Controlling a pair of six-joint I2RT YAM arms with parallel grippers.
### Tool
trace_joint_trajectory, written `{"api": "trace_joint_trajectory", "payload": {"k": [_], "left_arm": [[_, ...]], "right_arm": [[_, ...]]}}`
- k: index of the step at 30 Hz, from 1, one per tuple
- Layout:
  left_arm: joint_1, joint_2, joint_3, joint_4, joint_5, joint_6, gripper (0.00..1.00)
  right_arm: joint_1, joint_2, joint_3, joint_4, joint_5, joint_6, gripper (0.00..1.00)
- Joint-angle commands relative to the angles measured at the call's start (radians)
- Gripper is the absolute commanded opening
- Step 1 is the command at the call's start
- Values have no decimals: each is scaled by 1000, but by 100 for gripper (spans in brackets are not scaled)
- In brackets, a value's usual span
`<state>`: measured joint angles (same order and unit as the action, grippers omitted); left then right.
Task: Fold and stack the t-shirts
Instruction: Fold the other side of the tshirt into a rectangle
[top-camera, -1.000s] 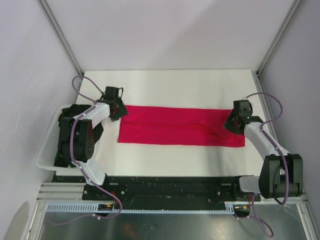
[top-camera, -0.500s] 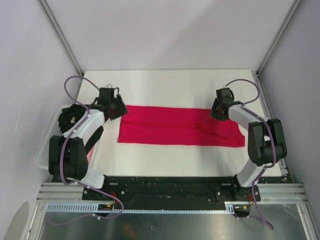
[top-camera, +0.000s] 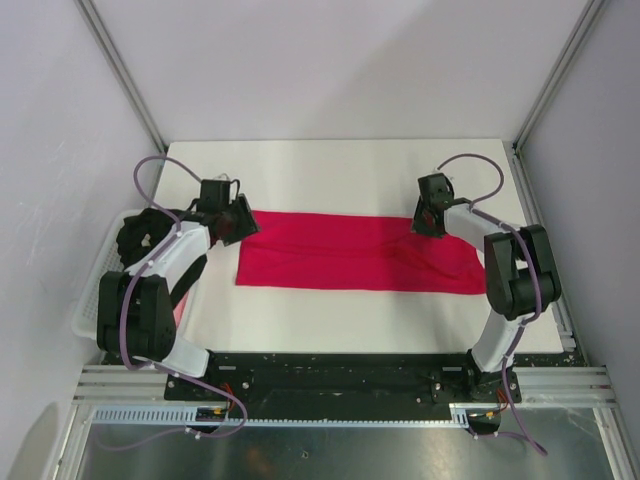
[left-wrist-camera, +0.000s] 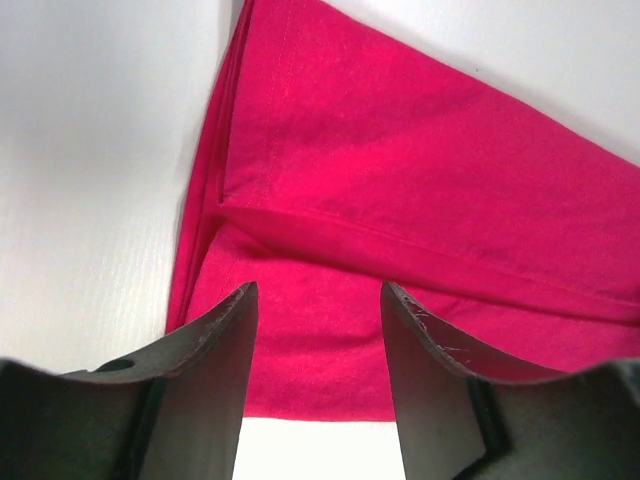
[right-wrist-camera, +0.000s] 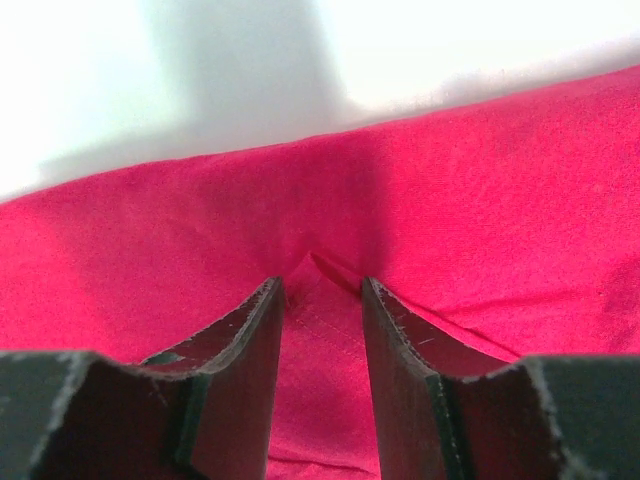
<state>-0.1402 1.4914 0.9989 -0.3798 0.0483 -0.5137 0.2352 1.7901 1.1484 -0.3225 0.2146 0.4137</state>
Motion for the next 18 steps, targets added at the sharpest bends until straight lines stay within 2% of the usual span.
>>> {"api": "trace_joint_trajectory", "payload": {"k": [1, 5, 8, 18], "left_arm": [[-11, -21, -13, 19, 25, 26, 57], [-18, -22, -16, 22, 29, 22, 57], [-21, -24, -18, 24, 29, 20, 57], [-31, -31, -22, 24, 34, 19, 56]], "right_arm": [[10, 20, 41, -2, 54, 2, 37], [36, 1, 41, -40, 85, 23, 20], [63, -25, 40, -73, 110, 42, 11], [149, -111, 21, -198, 139, 120, 6]]}}
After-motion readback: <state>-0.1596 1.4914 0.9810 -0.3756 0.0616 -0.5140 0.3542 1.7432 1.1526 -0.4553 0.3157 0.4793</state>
